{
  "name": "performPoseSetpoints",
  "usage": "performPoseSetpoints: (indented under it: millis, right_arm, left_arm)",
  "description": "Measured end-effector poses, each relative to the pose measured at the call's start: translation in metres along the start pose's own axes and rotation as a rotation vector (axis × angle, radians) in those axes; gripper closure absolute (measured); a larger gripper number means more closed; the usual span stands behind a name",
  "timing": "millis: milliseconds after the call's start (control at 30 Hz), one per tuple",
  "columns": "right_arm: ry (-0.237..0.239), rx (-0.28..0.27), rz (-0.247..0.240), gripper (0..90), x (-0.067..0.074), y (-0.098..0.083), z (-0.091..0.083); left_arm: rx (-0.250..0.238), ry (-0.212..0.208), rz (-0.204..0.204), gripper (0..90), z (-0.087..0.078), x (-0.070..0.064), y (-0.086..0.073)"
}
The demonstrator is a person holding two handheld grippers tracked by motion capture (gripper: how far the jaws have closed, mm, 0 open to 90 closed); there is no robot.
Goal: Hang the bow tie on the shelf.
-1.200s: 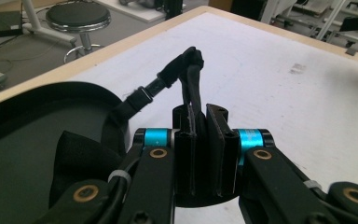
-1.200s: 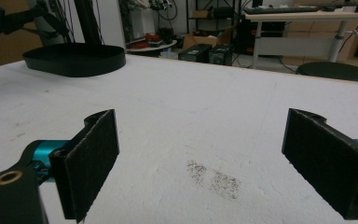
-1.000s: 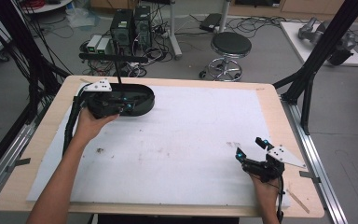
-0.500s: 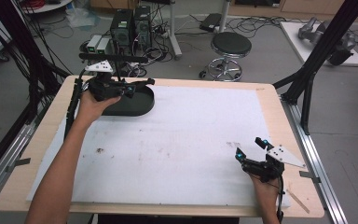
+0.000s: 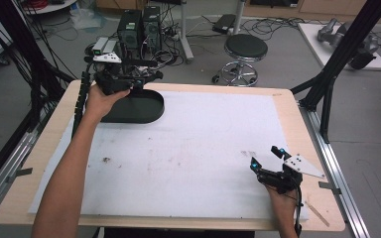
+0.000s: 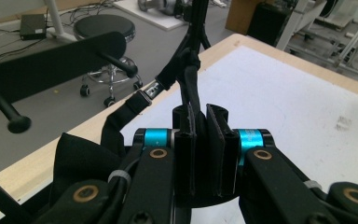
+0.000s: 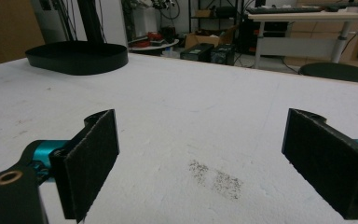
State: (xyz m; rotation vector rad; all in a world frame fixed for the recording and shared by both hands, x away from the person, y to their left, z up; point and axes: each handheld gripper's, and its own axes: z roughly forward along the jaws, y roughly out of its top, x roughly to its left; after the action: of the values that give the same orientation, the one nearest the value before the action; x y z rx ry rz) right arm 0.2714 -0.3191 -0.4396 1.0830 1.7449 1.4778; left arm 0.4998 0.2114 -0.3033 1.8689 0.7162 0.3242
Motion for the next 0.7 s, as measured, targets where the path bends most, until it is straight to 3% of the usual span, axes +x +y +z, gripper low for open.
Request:
performPoseSetpoints:
  millis: [200,500,700]
  right_arm:
    - [0.0,0.0,0.001,10.2,0.0,0.0,0.0]
    - [0.005,0.006,-0.003,10.2,0.0,0.0,0.0]
    - [0.005,0.007,-0.004,10.2,0.0,0.0,0.001]
  left_arm:
    - [-0.02,0.041,-0.02,81.6,0.001,0.007,0.004]
    - [-0.073,0.079,-0.089,81.5,-0.002,0.018,0.001]
    - [-0.097,0.129,-0.119,81.5,-0.005,0.023,0.001]
